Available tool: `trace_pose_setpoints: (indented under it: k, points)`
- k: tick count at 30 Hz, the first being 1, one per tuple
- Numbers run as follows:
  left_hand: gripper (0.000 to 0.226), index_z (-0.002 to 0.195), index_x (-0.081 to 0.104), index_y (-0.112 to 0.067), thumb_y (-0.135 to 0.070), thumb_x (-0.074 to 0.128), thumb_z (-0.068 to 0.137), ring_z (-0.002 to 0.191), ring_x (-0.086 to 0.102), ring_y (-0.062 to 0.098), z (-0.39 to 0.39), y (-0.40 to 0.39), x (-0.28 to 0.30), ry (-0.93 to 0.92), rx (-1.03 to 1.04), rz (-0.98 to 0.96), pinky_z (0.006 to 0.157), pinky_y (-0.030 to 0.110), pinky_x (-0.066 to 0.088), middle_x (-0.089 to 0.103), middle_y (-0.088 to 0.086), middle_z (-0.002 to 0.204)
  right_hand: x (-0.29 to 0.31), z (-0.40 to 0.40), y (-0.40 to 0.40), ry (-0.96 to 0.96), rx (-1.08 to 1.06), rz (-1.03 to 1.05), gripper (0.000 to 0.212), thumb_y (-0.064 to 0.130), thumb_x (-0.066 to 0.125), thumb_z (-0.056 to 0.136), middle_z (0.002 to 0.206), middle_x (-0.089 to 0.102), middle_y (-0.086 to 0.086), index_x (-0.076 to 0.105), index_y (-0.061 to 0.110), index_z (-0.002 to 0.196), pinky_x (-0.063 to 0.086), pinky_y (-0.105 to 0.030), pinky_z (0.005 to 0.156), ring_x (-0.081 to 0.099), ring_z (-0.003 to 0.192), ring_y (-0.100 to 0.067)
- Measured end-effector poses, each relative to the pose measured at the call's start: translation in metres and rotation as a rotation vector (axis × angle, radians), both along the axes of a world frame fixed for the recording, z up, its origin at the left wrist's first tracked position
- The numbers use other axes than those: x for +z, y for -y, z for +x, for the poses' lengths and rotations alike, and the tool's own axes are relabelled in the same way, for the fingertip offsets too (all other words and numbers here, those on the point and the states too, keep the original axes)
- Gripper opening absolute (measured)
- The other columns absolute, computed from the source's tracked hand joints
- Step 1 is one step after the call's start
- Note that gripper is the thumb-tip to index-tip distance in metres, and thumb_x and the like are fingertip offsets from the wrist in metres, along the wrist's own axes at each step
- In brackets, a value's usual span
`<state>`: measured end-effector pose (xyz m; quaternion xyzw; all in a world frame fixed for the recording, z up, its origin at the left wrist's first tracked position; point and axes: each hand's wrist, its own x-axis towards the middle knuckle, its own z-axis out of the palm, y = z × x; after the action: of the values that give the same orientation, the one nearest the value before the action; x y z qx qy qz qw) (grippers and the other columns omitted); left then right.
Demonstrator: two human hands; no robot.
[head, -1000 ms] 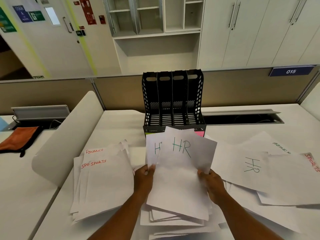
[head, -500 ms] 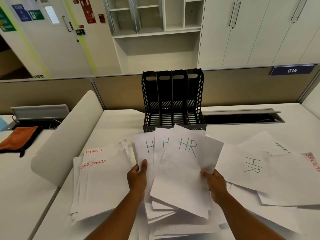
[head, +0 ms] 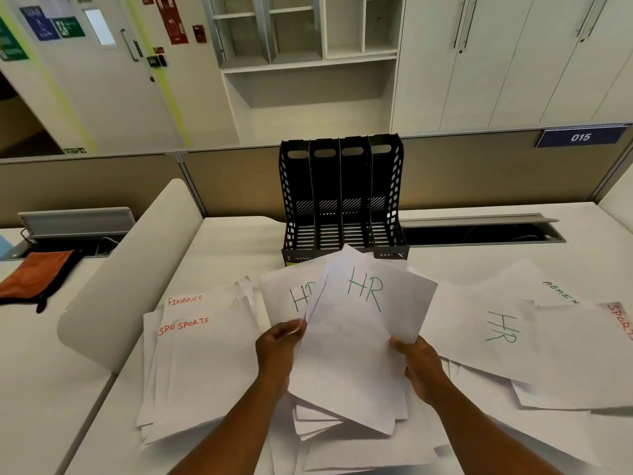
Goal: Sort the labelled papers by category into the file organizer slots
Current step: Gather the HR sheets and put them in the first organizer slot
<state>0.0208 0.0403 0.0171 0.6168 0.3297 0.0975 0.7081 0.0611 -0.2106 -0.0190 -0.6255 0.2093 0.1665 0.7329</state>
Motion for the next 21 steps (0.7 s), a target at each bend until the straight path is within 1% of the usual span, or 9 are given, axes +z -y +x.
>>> trace_pose_setpoints:
  k: [2, 4, 8, 10, 12, 14, 15, 17, 21]
  points:
    - [0.014, 0.07, 0.073, -0.01, 0.0, 0.073, 0.079, 0.077, 0.069, 0.018, 0.002, -0.001, -0.001, -0.003, -0.032, 0.019, 0.084, 0.027, 0.054, 0.074, 0.002, 0.074, 0.0, 0.0, 0.0, 0.005, -0.002, 0.001, 0.019, 0.019, 0.064, 0.089, 0.101, 0.064, 0.003, 0.056, 0.026, 0.105, 0.049, -0.039, 0.075, 0.06, 0.09, -0.019]
    - [0.019, 0.066, 0.071, -0.008, 0.004, 0.069, 0.081, 0.082, 0.068, 0.025, 0.002, -0.002, -0.003, 0.005, -0.051, 0.039, 0.087, 0.029, 0.053, 0.072, 0.007, 0.076, 0.0, 0.001, 0.0, 0.002, -0.001, -0.009, 0.015, 0.018, 0.063, 0.089, 0.098, 0.065, 0.003, 0.056, 0.026, 0.1, 0.05, -0.036, 0.068, 0.061, 0.088, -0.019]
    - [0.016, 0.072, 0.07, -0.012, 0.001, 0.07, 0.082, 0.084, 0.066, 0.023, 0.003, 0.0, -0.002, 0.057, -0.074, 0.046, 0.072, 0.018, 0.052, 0.071, 0.002, 0.078, -0.003, 0.001, 0.0, 0.004, 0.007, -0.044, 0.019, 0.019, 0.063, 0.089, 0.102, 0.064, 0.0, 0.054, 0.025, 0.105, 0.049, -0.04, 0.076, 0.06, 0.089, -0.021]
    - [0.005, 0.088, 0.067, -0.017, -0.015, 0.072, 0.085, 0.088, 0.064, 0.016, 0.003, 0.002, 0.001, 0.083, -0.077, 0.048, 0.069, 0.014, 0.051, 0.069, -0.003, 0.09, -0.002, 0.002, 0.0, 0.008, 0.027, -0.055, 0.024, 0.019, 0.063, 0.089, 0.106, 0.065, -0.003, 0.056, 0.021, 0.111, 0.051, -0.041, 0.076, 0.061, 0.093, -0.025]
    - [0.028, 0.108, 0.059, -0.024, -0.041, 0.067, 0.086, 0.093, 0.06, 0.006, 0.003, 0.005, 0.004, 0.072, -0.097, 0.094, 0.073, 0.016, 0.049, 0.062, -0.013, 0.103, -0.002, 0.004, -0.002, 0.012, 0.07, -0.067, 0.031, 0.018, 0.063, 0.089, 0.111, 0.065, -0.008, 0.055, 0.016, 0.118, 0.053, -0.045, 0.082, 0.062, 0.099, -0.03]
    - [0.047, 0.118, 0.051, -0.031, -0.054, 0.064, 0.079, 0.098, 0.057, 0.0, 0.002, 0.008, 0.008, 0.084, -0.13, 0.127, 0.075, 0.014, 0.045, 0.058, -0.021, 0.108, -0.001, 0.006, -0.005, 0.011, 0.117, -0.09, 0.034, 0.016, 0.064, 0.088, 0.113, 0.065, -0.012, 0.055, 0.013, 0.12, 0.052, -0.051, 0.091, 0.062, 0.102, -0.034]
    - [0.052, 0.119, 0.05, -0.031, -0.053, 0.068, 0.076, 0.1, 0.058, 0.0, 0.002, 0.01, 0.008, 0.099, -0.161, 0.142, 0.074, 0.012, 0.046, 0.06, -0.021, 0.109, 0.0, 0.006, -0.007, 0.011, 0.136, -0.103, 0.034, 0.016, 0.064, 0.087, 0.112, 0.065, -0.013, 0.055, 0.012, 0.119, 0.052, -0.052, 0.092, 0.062, 0.101, -0.035]
    - [0.057, 0.122, 0.05, -0.027, -0.042, 0.077, 0.074, 0.099, 0.062, 0.002, 0.002, 0.011, 0.006, 0.104, -0.214, 0.183, 0.069, 0.012, 0.051, 0.064, -0.014, 0.111, 0.001, 0.007, -0.011, 0.019, 0.162, -0.118, 0.033, 0.016, 0.064, 0.086, 0.111, 0.065, -0.013, 0.055, 0.013, 0.118, 0.053, -0.049, 0.089, 0.063, 0.101, -0.034]
    - [0.066, 0.131, 0.04, -0.026, -0.028, 0.079, 0.077, 0.098, 0.062, 0.006, 0.004, 0.009, 0.005, 0.08, -0.235, 0.224, 0.064, 0.01, 0.051, 0.061, -0.005, 0.118, 0.008, 0.007, -0.015, 0.056, 0.183, -0.142, 0.033, 0.017, 0.065, 0.087, 0.103, 0.065, -0.006, 0.053, 0.014, 0.118, 0.053, -0.032, 0.066, 0.063, 0.091, -0.024]
